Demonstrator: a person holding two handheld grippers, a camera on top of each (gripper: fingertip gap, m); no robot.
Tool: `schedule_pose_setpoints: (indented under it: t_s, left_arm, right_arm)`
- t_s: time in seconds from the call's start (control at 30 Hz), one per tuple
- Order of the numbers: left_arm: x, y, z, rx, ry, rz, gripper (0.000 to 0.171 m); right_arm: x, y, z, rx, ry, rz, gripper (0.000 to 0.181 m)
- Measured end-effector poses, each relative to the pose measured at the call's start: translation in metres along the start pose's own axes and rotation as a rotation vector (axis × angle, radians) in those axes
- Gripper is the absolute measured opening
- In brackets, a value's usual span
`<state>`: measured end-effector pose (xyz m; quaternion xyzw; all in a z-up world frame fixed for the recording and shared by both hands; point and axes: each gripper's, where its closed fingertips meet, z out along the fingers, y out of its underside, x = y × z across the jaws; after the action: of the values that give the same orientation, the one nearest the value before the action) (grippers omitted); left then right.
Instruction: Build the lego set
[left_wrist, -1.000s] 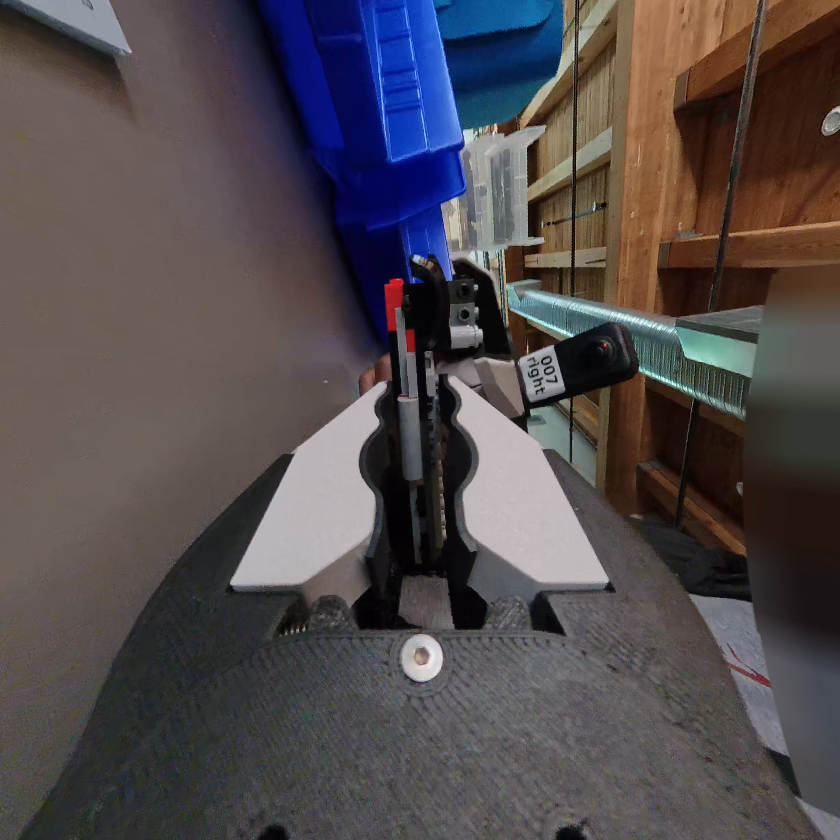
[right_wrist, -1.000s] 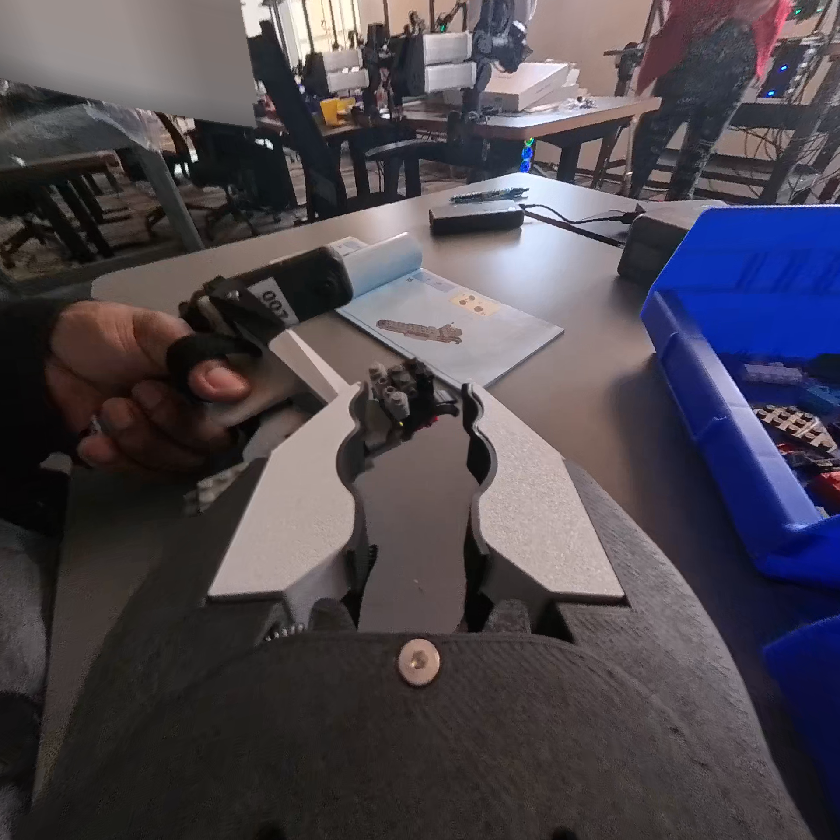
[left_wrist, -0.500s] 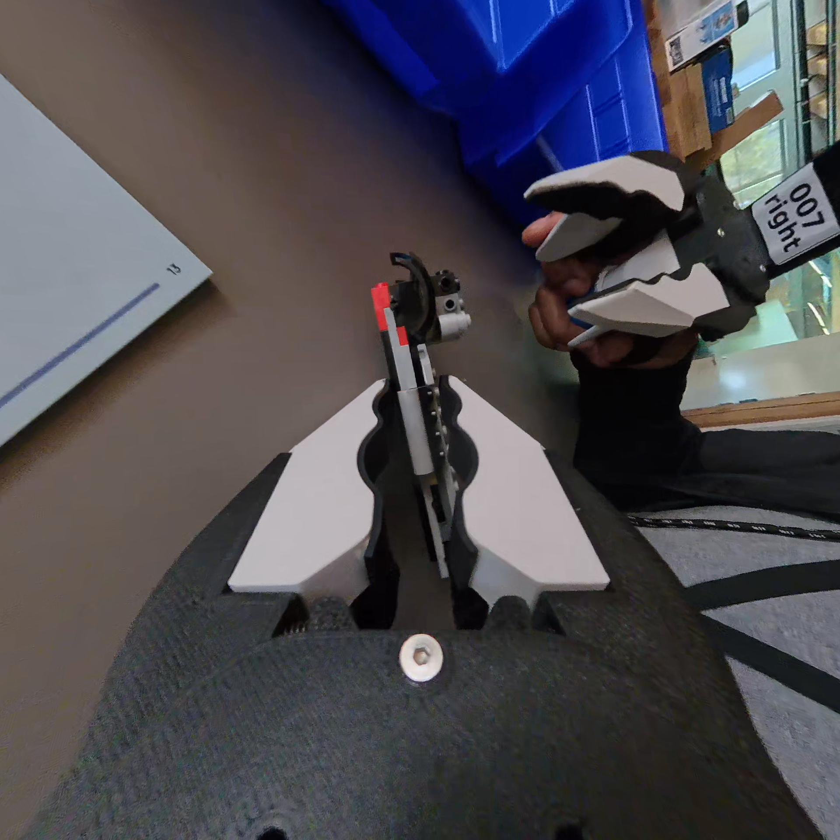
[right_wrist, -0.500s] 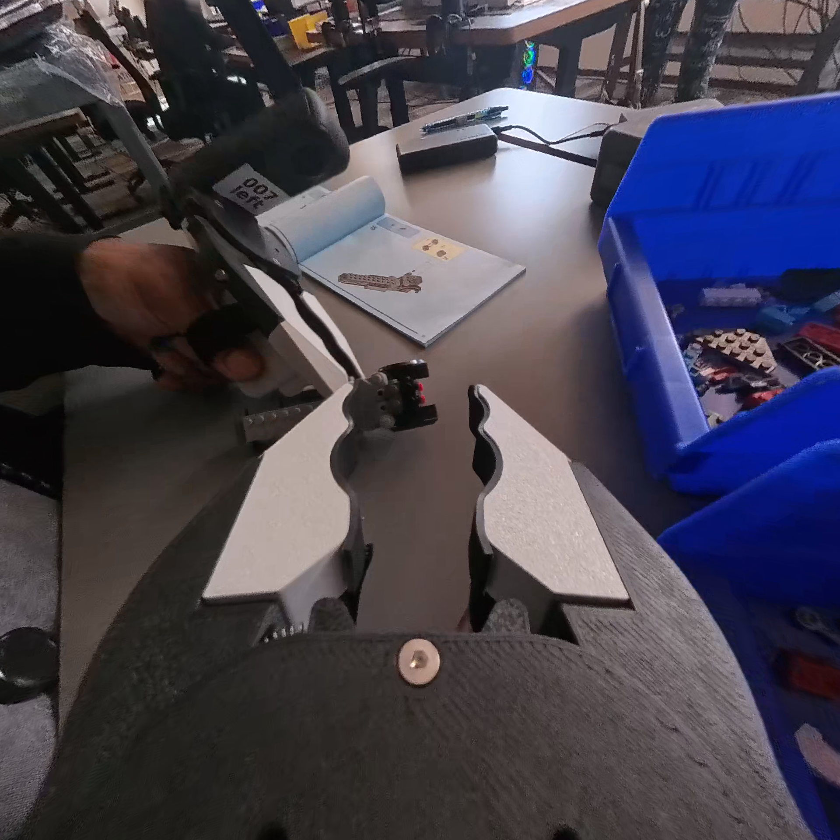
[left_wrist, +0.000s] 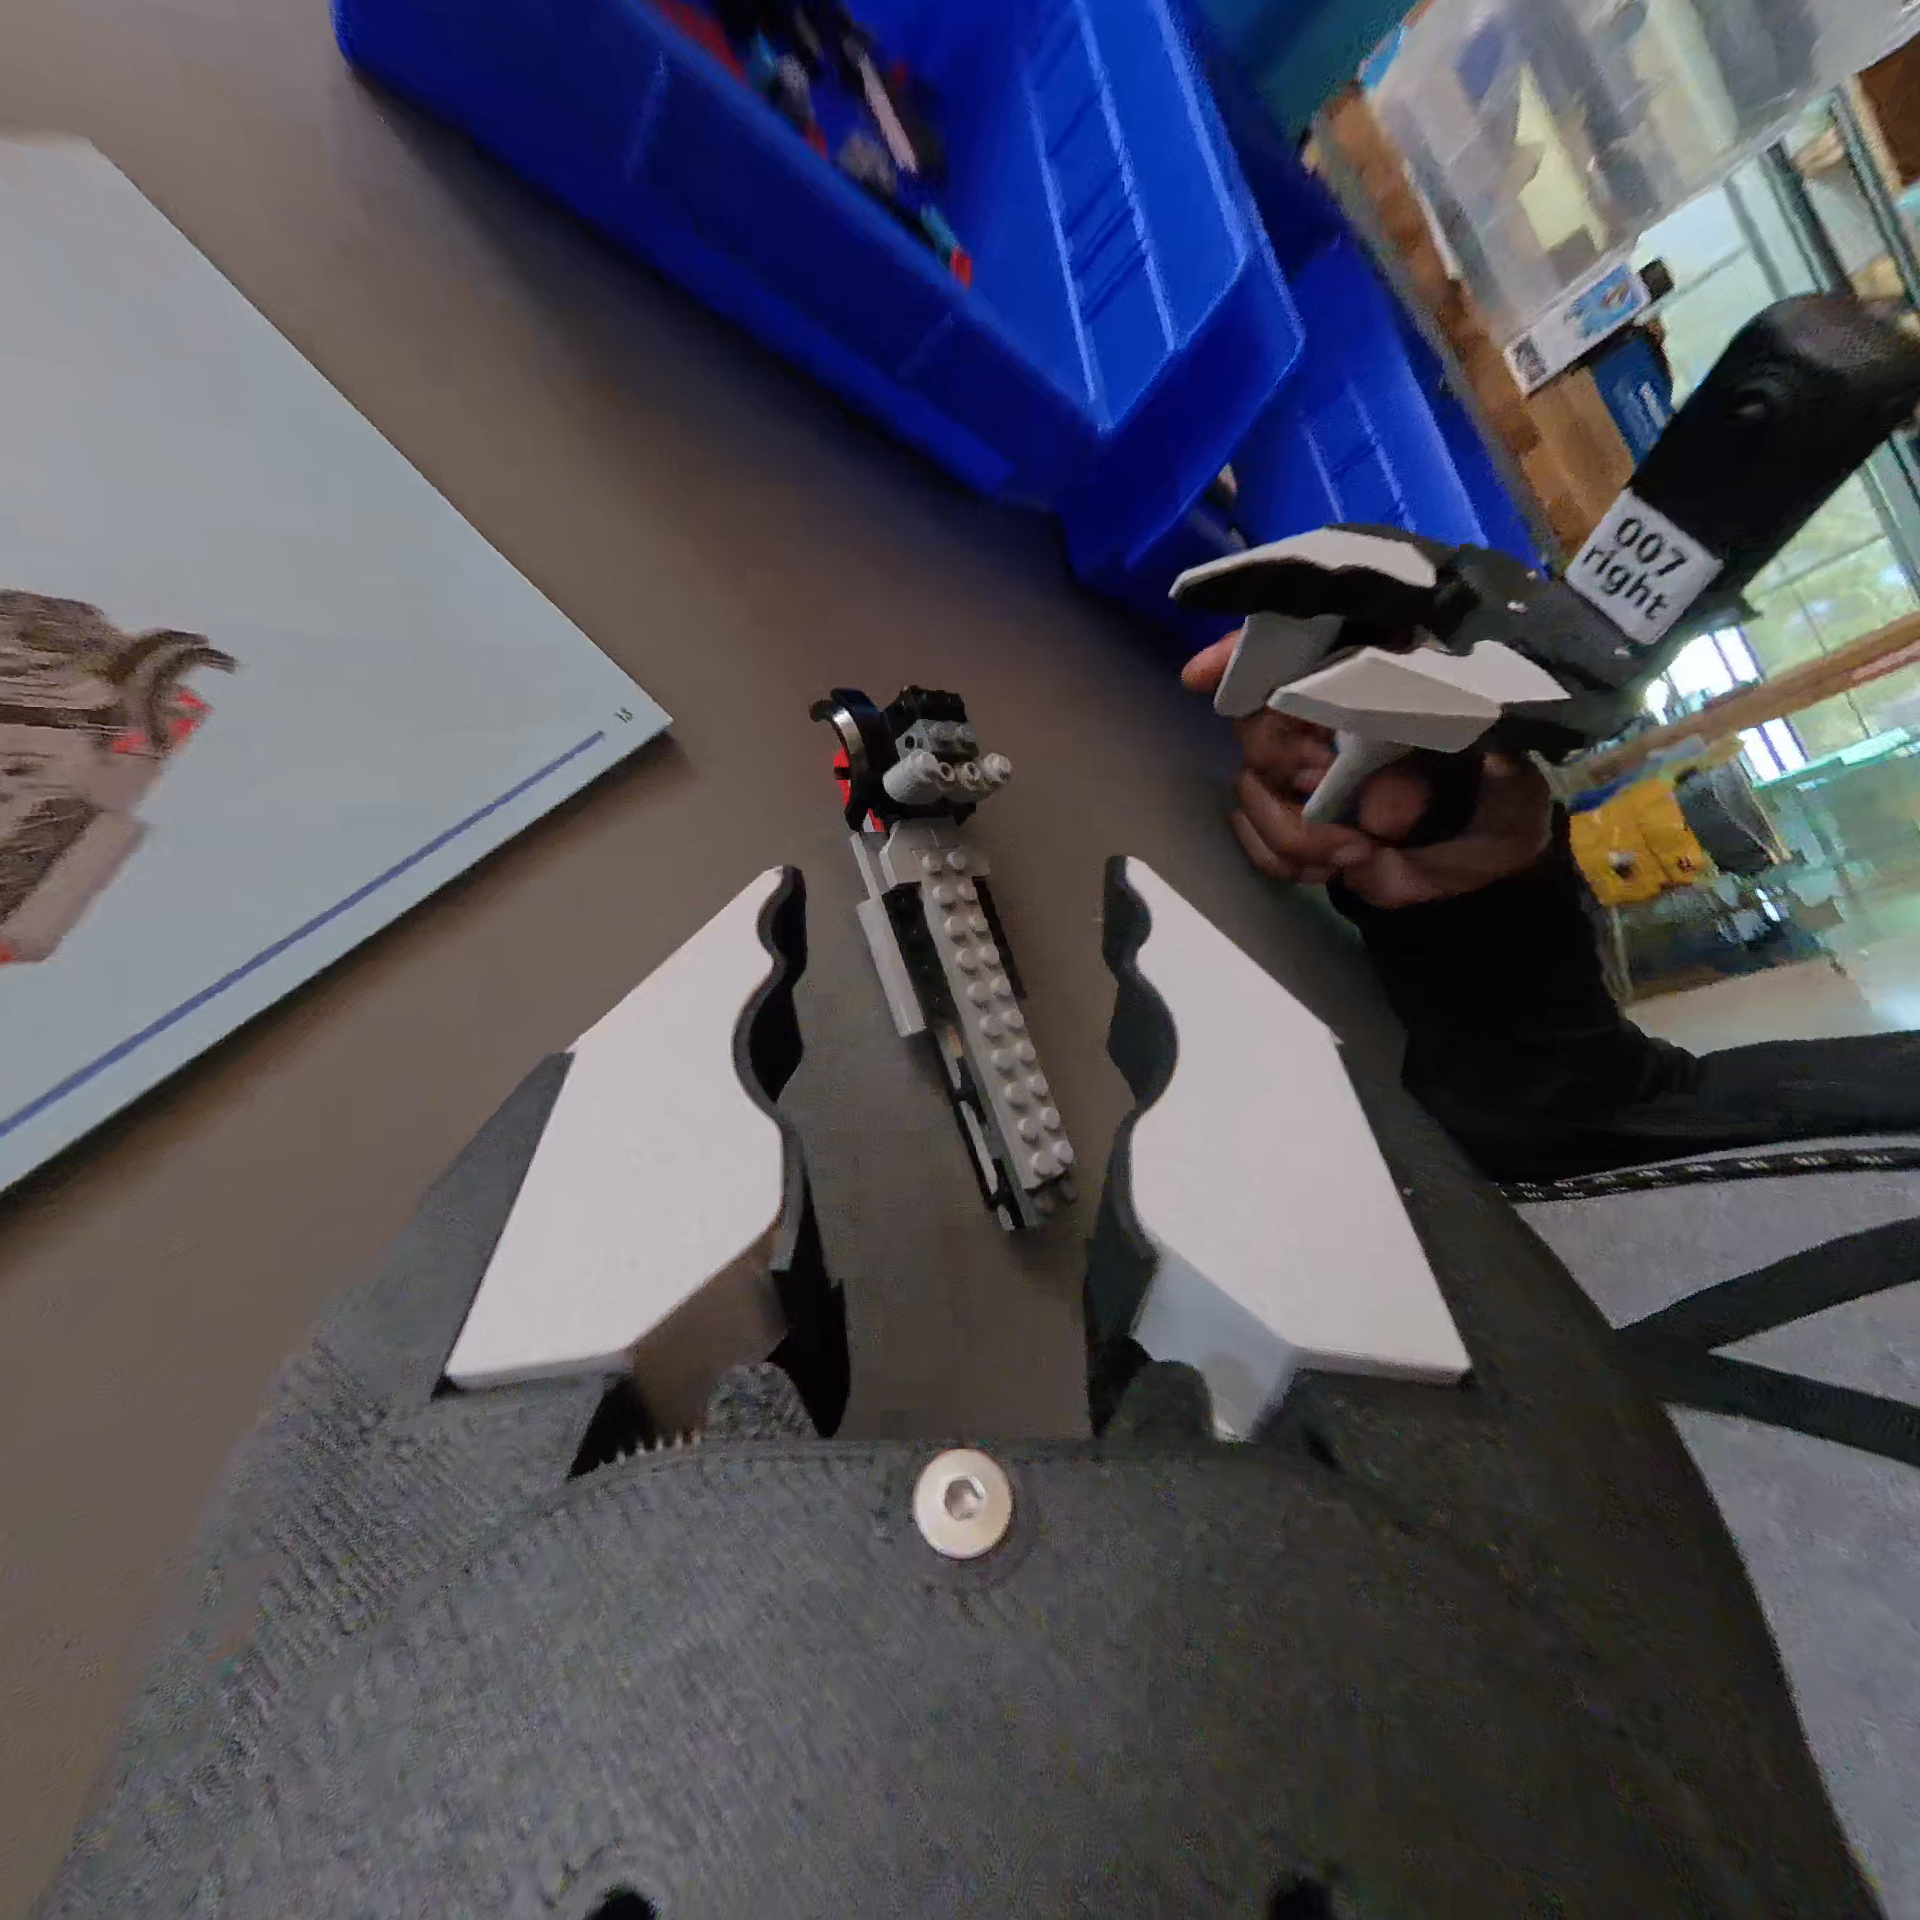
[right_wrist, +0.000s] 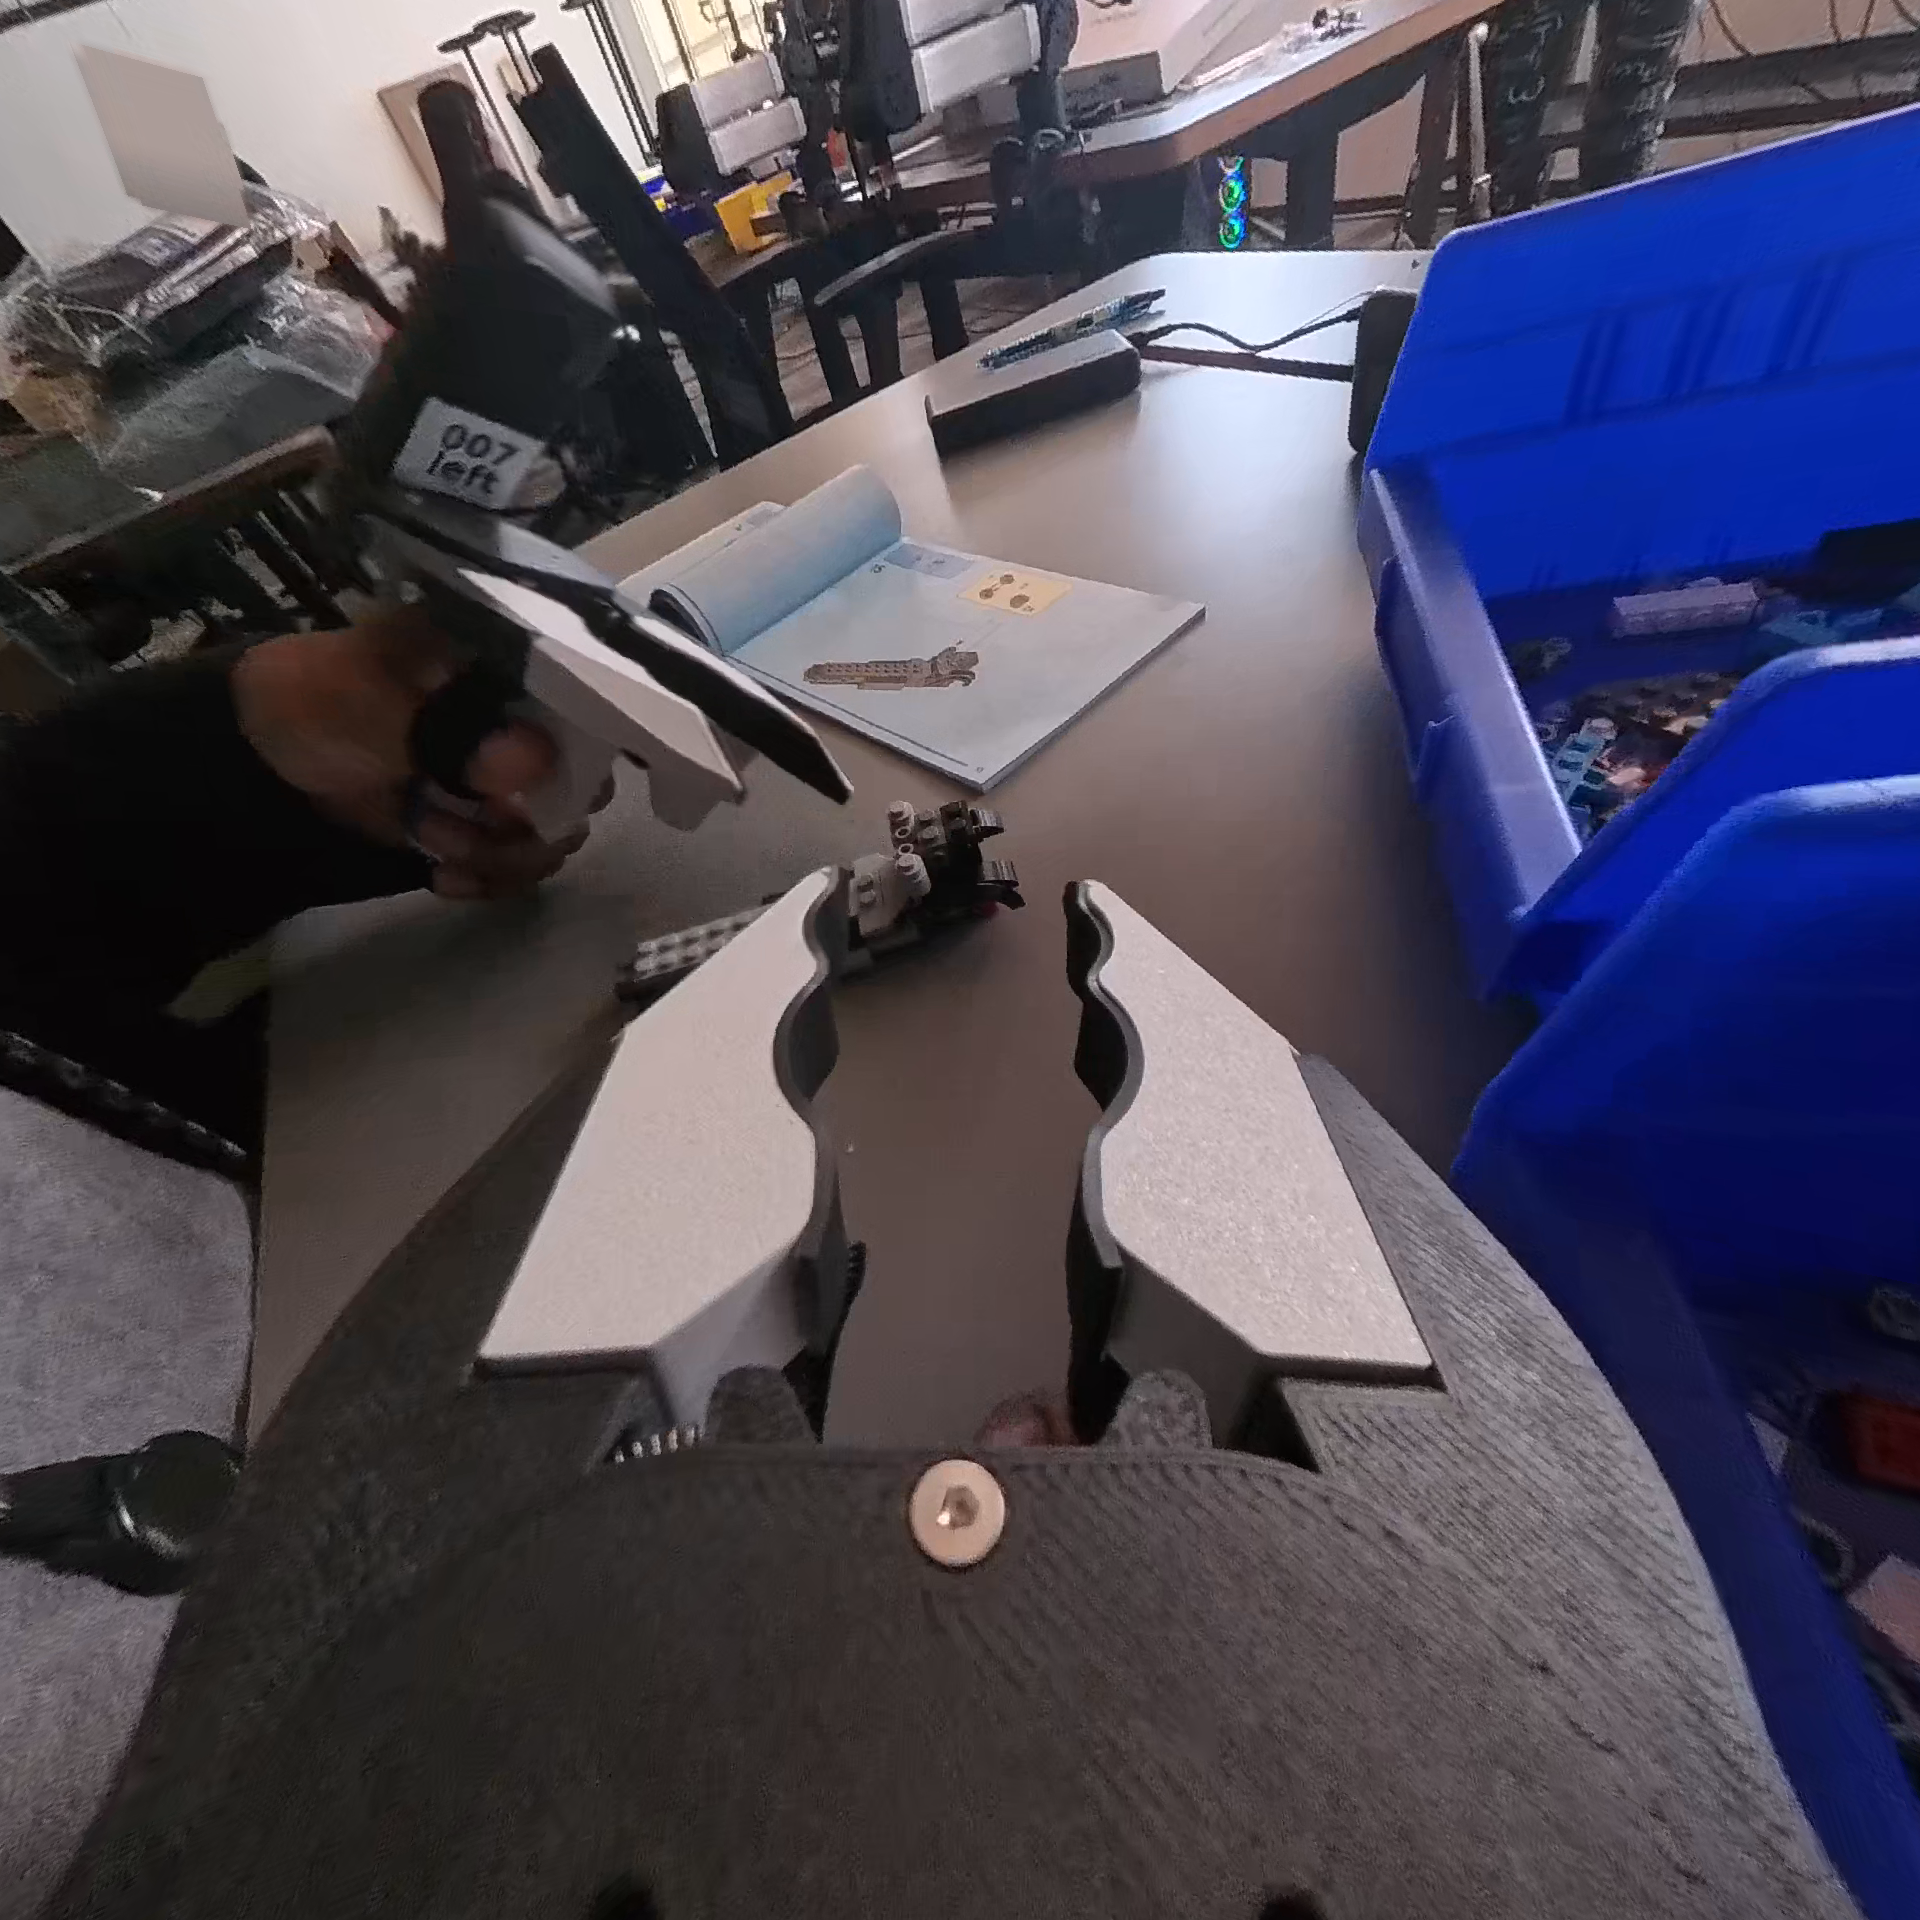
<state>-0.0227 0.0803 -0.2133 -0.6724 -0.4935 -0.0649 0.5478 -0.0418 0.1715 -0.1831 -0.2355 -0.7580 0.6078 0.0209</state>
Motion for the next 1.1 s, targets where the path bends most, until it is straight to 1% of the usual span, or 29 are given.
schedule_pose_setpoints:
  t_s: [0.07,0.2,0.3,0.37,0.43,0.53,0.6,0.67,0.73,0.8,0.87,0.9,0.97,1.07,1.1]
  left_arm:
    - [-0.005,-0.004,-0.018,0.074,-0.037,0.030,0.064]
    - [-0.023,-0.008,-0.060,0.205,-0.160,0.126,0.077]
    - [-0.023,-0.020,-0.092,0.344,-0.162,0.172,0.086]
    - [-0.019,-0.039,-0.115,0.462,-0.149,0.209,0.087]
    - [-0.022,-0.061,-0.135,0.538,-0.186,0.256,0.089]
    - [-0.030,-0.101,-0.153,0.581,-0.235,0.352,0.097]
    - [-0.038,-0.130,-0.156,0.584,-0.254,0.408,0.102]
    - [-0.041,-0.160,-0.153,0.585,-0.229,0.448,0.102]
    - [-0.038,-0.187,-0.136,0.530,-0.153,0.466,0.102]
    - [-0.040,-0.208,-0.109,0.460,-0.103,0.488,0.103]
    - [-0.052,-0.215,-0.076,0.358,-0.111,0.514,0.104]
    - [-0.059,-0.210,-0.059,0.292,-0.117,0.515,0.104]
    - [-0.071,-0.185,-0.030,0.153,-0.127,0.539,0.105]
    - [-0.096,-0.145,-0.004,-0.032,-0.186,0.568,0.105]
    - [-0.101,-0.136,0.001,-0.080,-0.193,0.569,0.104]
  right_arm:
    - [0.001,-0.001,-0.001,0.009,0.001,0.014,0.041]
    - [0.003,-0.001,-0.001,0.012,0.000,0.032,0.041]
    - [0.000,-0.004,0.002,0.024,-0.016,0.031,0.042]
    - [-0.002,-0.007,0.005,0.040,-0.015,0.019,0.042]
    - [-0.006,-0.014,0.010,0.071,-0.027,0.017,0.042]
    - [-0.012,-0.034,0.025,0.096,-0.057,0.006,0.042]
    - [-0.015,-0.052,0.037,0.106,-0.081,-0.023,0.043]
    - [-0.015,-0.073,0.052,0.119,-0.097,-0.059,0.043]
    - [-0.013,-0.092,0.069,0.140,-0.112,-0.088,0.042]
    - [-0.010,-0.107,0.085,0.169,-0.121,-0.119,0.042]
    - [-0.004,-0.110,0.101,0.175,-0.117,-0.142,0.042]
    - [-0.002,-0.108,0.107,0.174,-0.121,-0.136,0.042]
    - [0.000,-0.099,0.112,0.174,-0.130,-0.115,0.042]
    - [0.003,-0.079,0.111,0.151,-0.126,-0.124,0.041]
    - [0.005,-0.074,0.111,0.142,-0.125,-0.119,0.041]
